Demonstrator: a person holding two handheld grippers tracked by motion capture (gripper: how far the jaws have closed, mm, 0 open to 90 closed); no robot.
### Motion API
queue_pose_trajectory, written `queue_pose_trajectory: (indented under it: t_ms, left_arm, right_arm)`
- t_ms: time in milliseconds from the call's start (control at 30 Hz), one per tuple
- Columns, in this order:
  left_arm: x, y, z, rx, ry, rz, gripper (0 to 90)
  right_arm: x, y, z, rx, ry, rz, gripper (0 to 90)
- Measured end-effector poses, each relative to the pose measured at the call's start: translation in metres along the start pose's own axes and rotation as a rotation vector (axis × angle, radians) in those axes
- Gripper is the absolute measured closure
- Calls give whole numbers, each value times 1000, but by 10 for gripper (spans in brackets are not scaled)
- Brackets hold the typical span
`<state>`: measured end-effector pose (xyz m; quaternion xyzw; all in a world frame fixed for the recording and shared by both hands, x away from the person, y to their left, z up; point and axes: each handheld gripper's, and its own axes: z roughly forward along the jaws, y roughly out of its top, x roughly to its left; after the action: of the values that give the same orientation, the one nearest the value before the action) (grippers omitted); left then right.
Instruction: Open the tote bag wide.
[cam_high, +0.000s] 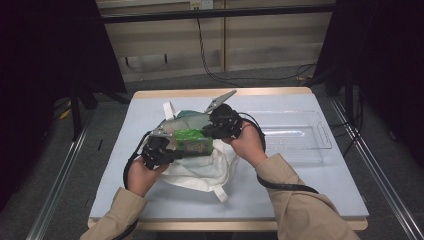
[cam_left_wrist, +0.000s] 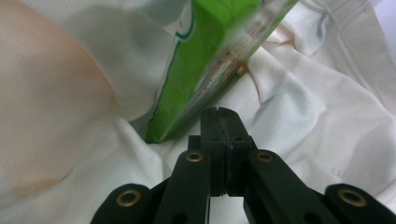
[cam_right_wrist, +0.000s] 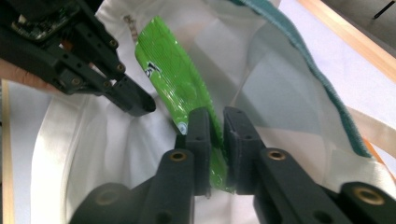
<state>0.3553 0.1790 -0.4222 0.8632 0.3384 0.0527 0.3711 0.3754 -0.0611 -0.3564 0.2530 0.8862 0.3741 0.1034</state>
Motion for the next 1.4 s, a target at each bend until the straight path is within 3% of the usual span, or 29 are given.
queue_pose_trajectory:
  t_ms: [200, 367, 600, 767, 1067, 1233, 1400]
  left_arm:
    - [1, 3, 1, 0, 0, 0, 900]
    - [2, 4, 1, -9, -1, 3, 900]
    - [5, 1, 0, -7, -4, -6, 900]
    - [7, -1, -1, -6, -5, -9, 900]
    - [10, -5, 0, 1, -6, -24, 889]
    - [10, -5, -1, 6, -1, -13, 884]
    - [11, -6, -1, -4, -3, -21, 868]
  right_arm:
    - [4, -3, 3, 19, 19, -7, 597]
    - [10, -6, 13, 67, 39, -62, 476]
    - [10, -8, 27, 119, 39, -70, 480]
    - [10, -7, 37, 153, 32, -72, 547]
    - [5, -7, 43, 201, 37, -12, 559]
    - [6, -6, 43, 185, 26, -24, 557]
    - [7, -4, 45, 217, 30, -63, 608]
